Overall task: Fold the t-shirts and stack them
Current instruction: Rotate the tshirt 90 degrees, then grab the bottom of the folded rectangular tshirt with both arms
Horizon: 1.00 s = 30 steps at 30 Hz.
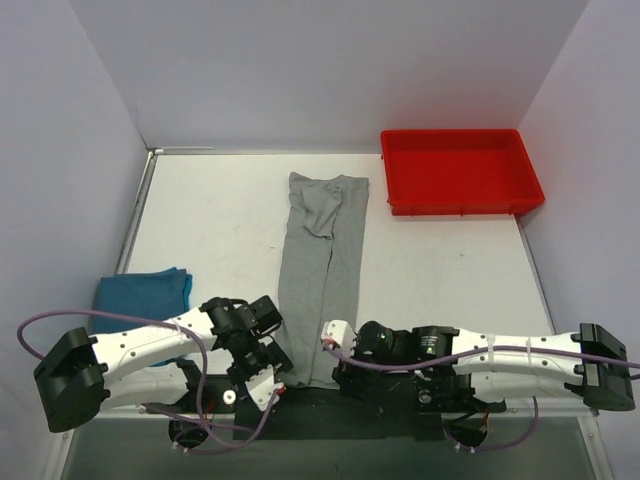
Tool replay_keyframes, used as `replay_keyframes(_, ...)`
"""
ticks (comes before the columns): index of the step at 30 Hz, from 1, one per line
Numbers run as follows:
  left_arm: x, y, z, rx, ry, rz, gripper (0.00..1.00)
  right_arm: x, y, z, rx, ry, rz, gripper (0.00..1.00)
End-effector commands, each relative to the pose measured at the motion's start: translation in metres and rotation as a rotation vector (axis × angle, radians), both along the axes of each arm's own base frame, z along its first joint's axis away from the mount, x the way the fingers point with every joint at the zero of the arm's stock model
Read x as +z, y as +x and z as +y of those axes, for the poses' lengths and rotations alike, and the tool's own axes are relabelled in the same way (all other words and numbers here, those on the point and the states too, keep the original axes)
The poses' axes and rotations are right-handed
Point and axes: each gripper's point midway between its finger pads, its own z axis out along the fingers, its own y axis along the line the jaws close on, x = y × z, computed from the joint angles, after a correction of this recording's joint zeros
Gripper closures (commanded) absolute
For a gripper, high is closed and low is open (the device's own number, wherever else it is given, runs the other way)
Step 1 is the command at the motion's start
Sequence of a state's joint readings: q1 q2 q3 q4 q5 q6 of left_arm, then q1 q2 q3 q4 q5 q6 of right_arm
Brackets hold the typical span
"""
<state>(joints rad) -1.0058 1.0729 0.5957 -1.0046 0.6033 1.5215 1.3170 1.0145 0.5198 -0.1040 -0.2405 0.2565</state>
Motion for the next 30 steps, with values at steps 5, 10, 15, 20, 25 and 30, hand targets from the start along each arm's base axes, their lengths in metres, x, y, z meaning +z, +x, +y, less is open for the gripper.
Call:
replay_keyframes(5, -0.021, 0.031, -0.025, 0.068, -0.019, -0.106, 0.37, -0.005, 0.007, -0.014, 0.631, -0.062, -0.417, 0.38)
replay_keyframes(10, -0.024, 0.026, -0.025, 0.038, -0.078, -0.121, 0.56, -0.027, -0.003, -0.015, 0.803, -0.128, -0.373, 0.41)
replay_keyframes(15, -0.023, 0.025, -0.026, 0.044, -0.113, -0.133, 0.70, -0.040, 0.010, -0.003, 0.853, -0.167, -0.441, 0.41)
replay_keyframes(20, -0.024, 0.025, -0.026, 0.044, -0.113, -0.131, 0.95, -0.036, 0.007, 0.017, 0.858, -0.105, -0.445, 0.40)
replay_keyframes(25, -0.023, 0.026, -0.025, 0.052, -0.121, -0.145, 1.00, -0.026, 0.009, 0.017, 0.870, -0.093, -0.498, 0.42)
replay_keyframes(30, -0.022, 0.027, -0.024, 0.074, -0.127, -0.148, 1.00, -0.021, 0.011, 0.008, 0.905, -0.111, -0.528, 0.42)
